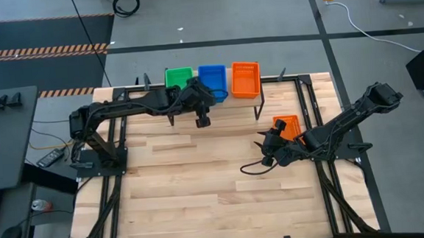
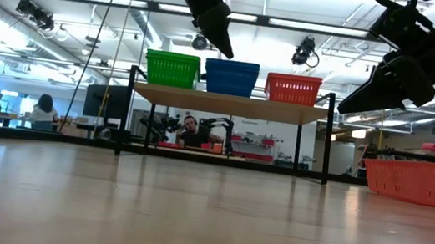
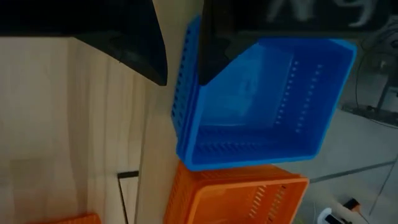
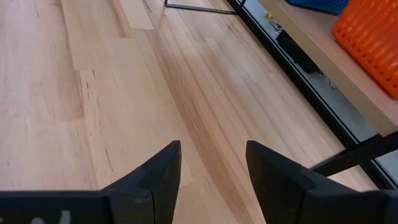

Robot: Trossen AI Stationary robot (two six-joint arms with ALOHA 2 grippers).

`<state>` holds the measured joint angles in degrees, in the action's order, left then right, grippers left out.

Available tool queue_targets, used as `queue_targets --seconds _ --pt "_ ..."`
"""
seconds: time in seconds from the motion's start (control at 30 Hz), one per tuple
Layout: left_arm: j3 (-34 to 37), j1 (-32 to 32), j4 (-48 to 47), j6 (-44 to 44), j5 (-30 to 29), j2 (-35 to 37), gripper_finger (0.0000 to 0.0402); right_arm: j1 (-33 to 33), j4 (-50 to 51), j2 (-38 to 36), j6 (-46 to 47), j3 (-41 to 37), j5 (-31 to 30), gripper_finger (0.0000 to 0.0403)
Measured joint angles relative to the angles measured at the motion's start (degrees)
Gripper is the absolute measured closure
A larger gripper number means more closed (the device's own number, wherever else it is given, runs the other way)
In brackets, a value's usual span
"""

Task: Stack baskets on shelf by color
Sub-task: Stack the blue bin on the blue bin on the shelf

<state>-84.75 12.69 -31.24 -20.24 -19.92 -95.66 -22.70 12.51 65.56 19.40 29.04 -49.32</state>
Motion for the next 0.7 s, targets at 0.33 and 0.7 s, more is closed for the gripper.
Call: queue_targets --seconds 0.33,0.7 --pt "0.00 0.37 -0.96 -8.44 -0.59 0.02 0.0301 0.00 0.00 0.00 0.04 0.00 0.02 0.0215" --pt "0.00 4.89 -2.07 -9.38 1.12 -0.24 0.0295 0.01 0.01 0.00 0.00 0.00 0.02 0.0215"
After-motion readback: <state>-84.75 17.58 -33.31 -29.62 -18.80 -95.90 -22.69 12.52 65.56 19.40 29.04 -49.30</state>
